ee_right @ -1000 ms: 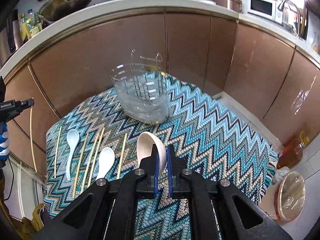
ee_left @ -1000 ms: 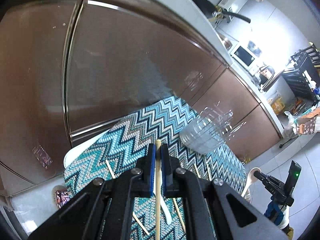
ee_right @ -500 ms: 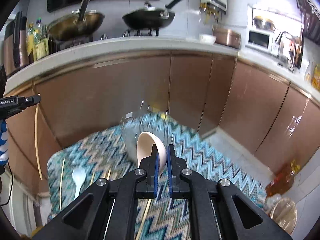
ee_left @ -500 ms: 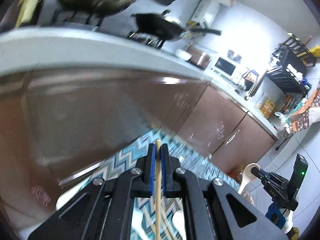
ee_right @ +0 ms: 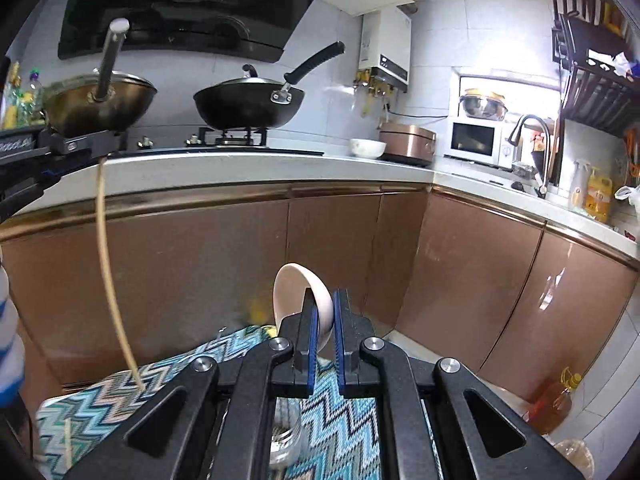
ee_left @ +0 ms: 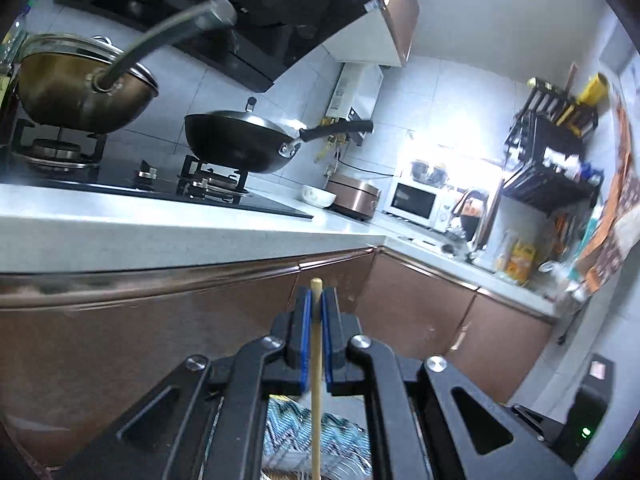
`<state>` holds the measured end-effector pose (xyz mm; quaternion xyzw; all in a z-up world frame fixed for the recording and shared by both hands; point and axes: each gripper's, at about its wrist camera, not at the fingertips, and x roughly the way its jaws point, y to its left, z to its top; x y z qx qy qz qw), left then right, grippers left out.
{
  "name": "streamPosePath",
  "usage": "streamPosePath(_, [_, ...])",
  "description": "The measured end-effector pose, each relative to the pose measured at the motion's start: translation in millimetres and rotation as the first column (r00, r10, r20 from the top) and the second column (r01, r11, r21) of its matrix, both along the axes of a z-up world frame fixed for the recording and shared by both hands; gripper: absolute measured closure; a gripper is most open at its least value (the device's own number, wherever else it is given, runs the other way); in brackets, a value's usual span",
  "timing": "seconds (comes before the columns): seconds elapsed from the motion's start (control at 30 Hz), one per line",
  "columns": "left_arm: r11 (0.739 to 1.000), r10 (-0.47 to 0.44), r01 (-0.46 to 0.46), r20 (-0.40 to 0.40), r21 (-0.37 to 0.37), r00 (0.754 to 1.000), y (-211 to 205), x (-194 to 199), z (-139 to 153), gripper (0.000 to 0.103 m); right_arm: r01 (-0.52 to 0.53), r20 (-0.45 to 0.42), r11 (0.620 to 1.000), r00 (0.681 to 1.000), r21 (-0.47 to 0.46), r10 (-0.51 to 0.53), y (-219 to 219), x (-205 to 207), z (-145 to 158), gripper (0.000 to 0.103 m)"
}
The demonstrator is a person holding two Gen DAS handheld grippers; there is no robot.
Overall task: Organize utensils
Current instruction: 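Lift the spoon with the right tool into the wire holder while the left tool drops its chopstick in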
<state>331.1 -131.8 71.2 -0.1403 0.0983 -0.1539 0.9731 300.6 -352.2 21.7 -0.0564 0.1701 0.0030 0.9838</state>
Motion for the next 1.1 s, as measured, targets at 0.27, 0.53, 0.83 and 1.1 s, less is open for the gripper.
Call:
streamPosePath(0.27, [0.995, 0.072, -0.074, 0.034, 0.062, 0.997, -36, 26, -57, 0.098, 0.086, 0.067, 0.995, 0.994, -0.045, -0.083, 8, 17, -40, 0.096])
streamPosePath(0.53, [0.987, 0.096, -0.096, 0.008, 0.125, 0.995, -48, 32, -111, 0.096, 0.103, 0.053, 0.994, 0.994, -0.036, -0.101, 11, 20, -85, 0.094])
streamPosePath(0.83, [0.986, 0.095, -0.095, 0.012, 0.139, 0.995, -32, 10, -103, 0.066, 0.048, 0.058, 0.999, 0.997, 0.003, -0.049, 11, -1, -76, 0.064])
streamPosePath(1.1, [0.973, 0.052, -0.073, 0.103, 0.219, 0.993, 11, -63, -45, 0.063, 0.019, 0.126, 1.000, 0.992, 0.018, -0.021, 9, -59, -19, 0.045])
